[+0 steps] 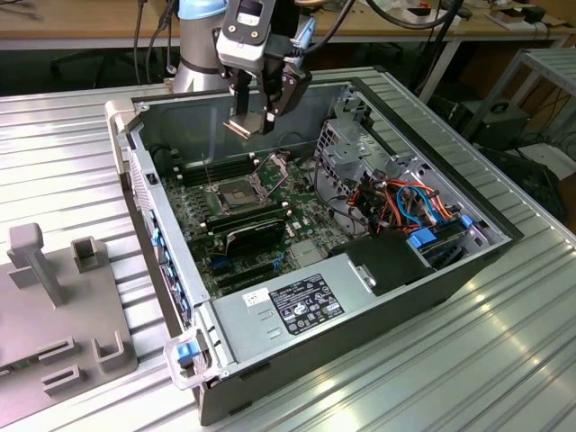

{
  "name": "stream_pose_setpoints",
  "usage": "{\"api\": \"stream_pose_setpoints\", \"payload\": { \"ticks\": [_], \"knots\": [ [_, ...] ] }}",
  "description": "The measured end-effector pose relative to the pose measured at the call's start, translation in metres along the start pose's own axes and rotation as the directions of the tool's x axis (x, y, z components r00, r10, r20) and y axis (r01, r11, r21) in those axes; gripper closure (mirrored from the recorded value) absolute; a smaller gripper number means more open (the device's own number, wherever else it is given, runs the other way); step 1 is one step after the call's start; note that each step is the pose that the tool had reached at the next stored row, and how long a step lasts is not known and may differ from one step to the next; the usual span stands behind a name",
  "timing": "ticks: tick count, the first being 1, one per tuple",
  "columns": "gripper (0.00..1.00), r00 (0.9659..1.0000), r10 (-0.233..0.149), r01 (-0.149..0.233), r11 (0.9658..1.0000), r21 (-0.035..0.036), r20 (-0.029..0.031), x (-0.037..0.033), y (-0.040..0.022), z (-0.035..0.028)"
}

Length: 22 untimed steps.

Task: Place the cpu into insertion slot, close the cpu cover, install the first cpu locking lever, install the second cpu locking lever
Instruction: 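Place the cpu into insertion slot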

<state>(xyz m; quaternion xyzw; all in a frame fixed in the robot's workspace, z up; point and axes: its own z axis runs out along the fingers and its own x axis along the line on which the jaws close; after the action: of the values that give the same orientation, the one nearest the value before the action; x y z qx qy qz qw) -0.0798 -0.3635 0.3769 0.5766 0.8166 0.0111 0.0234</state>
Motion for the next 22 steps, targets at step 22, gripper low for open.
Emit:
{"api": "stream_pose_setpoints", "payload": {
  "ticks": [22],
  "knots": [
    [0.47,0.9969,0.079,-0.079,0.9969,0.0019,0.0037,-0.0005,0.0054,0.0107]
  ]
}}
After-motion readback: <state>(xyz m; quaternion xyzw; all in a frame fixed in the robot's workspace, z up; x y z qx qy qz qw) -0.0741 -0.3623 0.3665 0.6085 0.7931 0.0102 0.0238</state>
